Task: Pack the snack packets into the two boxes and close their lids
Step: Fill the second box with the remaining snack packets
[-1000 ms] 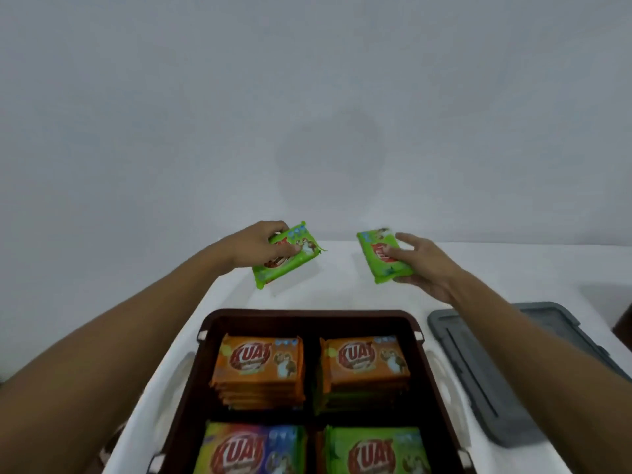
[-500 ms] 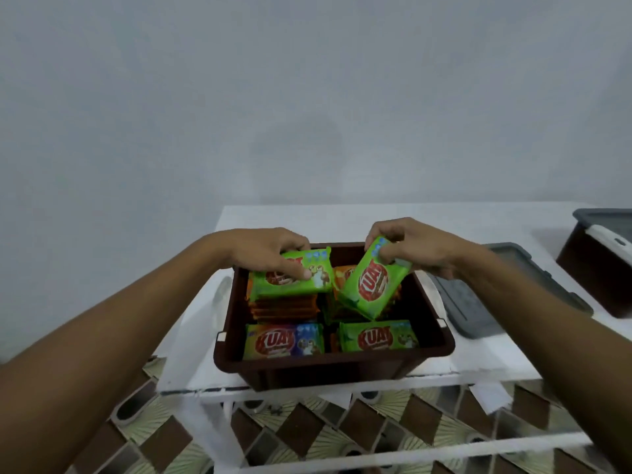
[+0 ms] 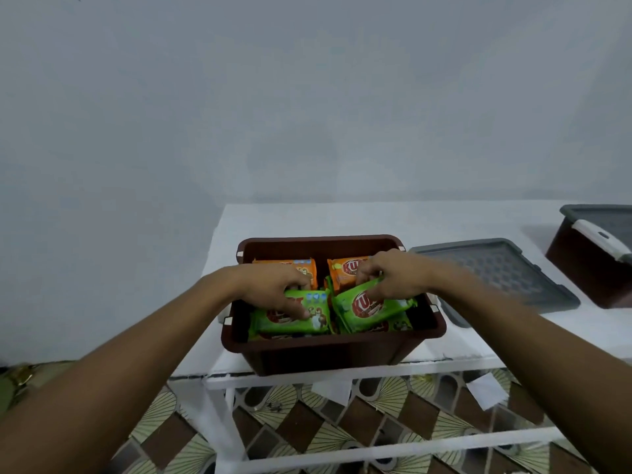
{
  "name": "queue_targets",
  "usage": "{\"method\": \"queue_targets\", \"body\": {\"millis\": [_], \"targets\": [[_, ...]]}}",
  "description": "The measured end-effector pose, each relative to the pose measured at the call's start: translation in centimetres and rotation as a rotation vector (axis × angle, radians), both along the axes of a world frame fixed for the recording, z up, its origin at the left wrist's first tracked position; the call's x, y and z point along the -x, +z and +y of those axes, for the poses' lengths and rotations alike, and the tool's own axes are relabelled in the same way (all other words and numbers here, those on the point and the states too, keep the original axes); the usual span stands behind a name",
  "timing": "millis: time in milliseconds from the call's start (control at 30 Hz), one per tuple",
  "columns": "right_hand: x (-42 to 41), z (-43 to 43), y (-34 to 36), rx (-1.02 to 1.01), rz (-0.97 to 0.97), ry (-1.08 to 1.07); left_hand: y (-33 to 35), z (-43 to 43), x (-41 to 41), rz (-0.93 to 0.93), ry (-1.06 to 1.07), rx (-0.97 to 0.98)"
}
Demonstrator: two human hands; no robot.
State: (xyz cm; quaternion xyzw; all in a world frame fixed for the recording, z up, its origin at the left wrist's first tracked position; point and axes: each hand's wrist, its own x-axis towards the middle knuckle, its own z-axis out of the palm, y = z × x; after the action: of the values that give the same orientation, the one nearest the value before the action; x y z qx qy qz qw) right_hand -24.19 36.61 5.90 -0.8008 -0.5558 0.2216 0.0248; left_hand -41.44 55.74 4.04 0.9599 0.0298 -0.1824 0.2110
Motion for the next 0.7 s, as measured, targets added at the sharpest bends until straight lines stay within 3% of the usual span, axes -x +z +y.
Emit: {"method": "queue_targets", "body": {"millis": [267,533,700], "targets": [[0.8,-0.5,0.2,0.104,-0.034,0.096,0.1,-0.2,0.6,-0.054,0.012,0.004],[1.1,-1.3,0.0,0.081,-0.027,0.141,0.9,-0.7,0.6,0.138,-0.018,-0.065],[0.8,-1.7,0.0,0.092,-0.034,0.140,1.0,-0.6,0.7,0.129,-0.022,-0.034]]}}
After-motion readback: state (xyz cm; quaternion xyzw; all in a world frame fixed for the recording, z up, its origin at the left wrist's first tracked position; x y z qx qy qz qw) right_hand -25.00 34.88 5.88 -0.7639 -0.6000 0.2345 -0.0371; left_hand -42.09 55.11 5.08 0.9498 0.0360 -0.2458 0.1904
